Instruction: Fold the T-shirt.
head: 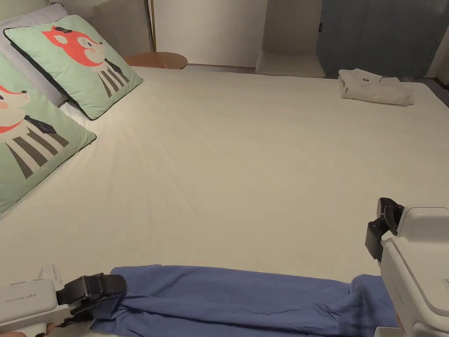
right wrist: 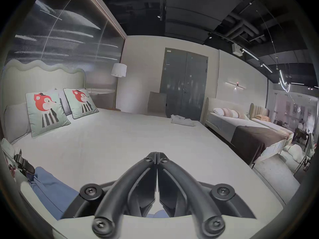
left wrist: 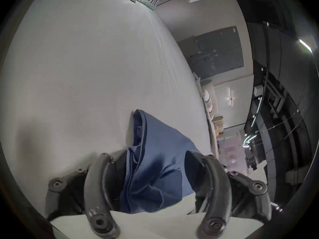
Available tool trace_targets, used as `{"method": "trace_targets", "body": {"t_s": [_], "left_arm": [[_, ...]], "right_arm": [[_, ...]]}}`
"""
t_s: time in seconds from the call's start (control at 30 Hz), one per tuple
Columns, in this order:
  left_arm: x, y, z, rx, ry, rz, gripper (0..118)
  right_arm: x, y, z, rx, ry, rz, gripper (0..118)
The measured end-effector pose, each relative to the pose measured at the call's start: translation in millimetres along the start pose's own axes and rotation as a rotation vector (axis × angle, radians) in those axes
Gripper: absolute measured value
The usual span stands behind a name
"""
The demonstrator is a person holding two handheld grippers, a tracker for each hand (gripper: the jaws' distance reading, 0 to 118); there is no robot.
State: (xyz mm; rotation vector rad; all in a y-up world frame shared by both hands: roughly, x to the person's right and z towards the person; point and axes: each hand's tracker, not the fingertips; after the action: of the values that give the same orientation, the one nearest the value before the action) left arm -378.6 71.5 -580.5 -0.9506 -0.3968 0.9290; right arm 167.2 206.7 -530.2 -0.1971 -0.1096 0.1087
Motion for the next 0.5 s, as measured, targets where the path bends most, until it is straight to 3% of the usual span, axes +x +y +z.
{"method": "trace_targets", "body": {"t_s": [0.1, 0.2, 0.3, 0.5], "left_arm": [[4, 3, -9, -0.012, -0.007, -0.005, 52], [26, -3, -15, -0.013, 0.103, -0.096, 19], [40, -8, -9, -0.003, 0.098, -0.102, 12], [17, 24, 26, 0.042, 0.141, -0.168, 10]], "right_arm": [[3, -2, -1, -0.004, -0.005, -0.005, 1], [6, -4, -2, -0.008, -0.007, -0.011, 1], [8, -5, -2, -0.009, -0.007, -0.016, 1], [10, -1, 0, 0.002, 0.005, -0.024, 1]]}}
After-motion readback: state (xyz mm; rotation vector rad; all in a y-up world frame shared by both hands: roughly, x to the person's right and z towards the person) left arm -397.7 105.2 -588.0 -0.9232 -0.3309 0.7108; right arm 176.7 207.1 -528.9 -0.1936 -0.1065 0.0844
